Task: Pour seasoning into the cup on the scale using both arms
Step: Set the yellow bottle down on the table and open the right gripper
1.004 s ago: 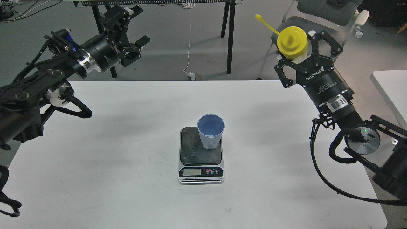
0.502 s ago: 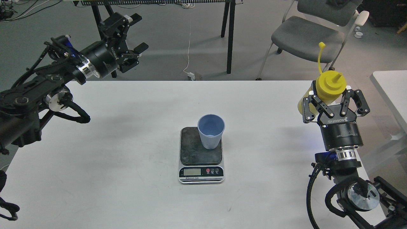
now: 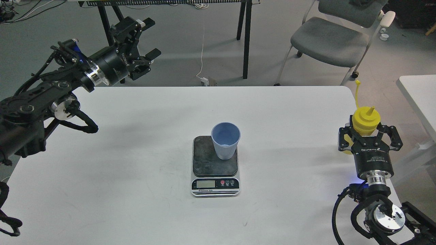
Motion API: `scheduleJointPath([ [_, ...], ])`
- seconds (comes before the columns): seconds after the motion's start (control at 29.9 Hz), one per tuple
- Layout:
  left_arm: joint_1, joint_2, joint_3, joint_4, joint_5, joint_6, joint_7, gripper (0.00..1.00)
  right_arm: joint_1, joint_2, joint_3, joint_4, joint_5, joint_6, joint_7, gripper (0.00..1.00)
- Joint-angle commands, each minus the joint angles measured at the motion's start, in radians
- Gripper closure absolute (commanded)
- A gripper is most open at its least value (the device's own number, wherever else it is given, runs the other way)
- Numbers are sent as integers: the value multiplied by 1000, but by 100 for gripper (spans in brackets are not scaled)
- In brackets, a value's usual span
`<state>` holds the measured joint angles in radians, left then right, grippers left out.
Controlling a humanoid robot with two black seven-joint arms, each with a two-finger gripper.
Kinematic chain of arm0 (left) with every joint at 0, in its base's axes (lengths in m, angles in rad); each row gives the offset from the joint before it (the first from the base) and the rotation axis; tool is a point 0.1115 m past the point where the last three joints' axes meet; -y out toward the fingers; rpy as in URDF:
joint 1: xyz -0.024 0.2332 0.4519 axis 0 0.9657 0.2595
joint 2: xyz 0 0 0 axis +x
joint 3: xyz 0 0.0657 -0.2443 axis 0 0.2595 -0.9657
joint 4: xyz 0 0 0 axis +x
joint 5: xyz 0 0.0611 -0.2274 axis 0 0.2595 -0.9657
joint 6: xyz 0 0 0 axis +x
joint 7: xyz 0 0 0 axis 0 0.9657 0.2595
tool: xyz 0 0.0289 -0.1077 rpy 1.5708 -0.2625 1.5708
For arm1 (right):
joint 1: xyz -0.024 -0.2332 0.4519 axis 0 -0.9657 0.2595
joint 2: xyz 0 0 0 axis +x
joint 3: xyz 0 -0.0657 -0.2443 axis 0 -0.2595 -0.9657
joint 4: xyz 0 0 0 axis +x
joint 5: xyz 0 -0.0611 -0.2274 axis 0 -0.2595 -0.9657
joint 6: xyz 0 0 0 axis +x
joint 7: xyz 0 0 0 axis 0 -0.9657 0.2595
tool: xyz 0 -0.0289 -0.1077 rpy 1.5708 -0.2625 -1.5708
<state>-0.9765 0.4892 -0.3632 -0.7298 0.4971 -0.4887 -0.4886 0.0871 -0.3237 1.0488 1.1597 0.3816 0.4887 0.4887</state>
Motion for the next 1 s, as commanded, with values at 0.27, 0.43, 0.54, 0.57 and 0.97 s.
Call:
scheduleJointPath([
  [0.27,-2,12,3,-2,0,0,0,1,92,104,-58,-89,-9,0,0,50],
  [0.43,-4,17,3,-2,0,0,0,1,114,133,-61,-126,-10,0,0,50],
  [0.54,-4,15,3,-2,0,0,0,1,114,153,-63,-152,-12,0,0,50],
  [0.57,-4,15,3,-2,0,0,0,1,114,155,-67,-155,-12,0,0,50],
  [0.97,-2,12,3,-2,0,0,0,1,114,169,-99,-175,-16,0,0,45],
])
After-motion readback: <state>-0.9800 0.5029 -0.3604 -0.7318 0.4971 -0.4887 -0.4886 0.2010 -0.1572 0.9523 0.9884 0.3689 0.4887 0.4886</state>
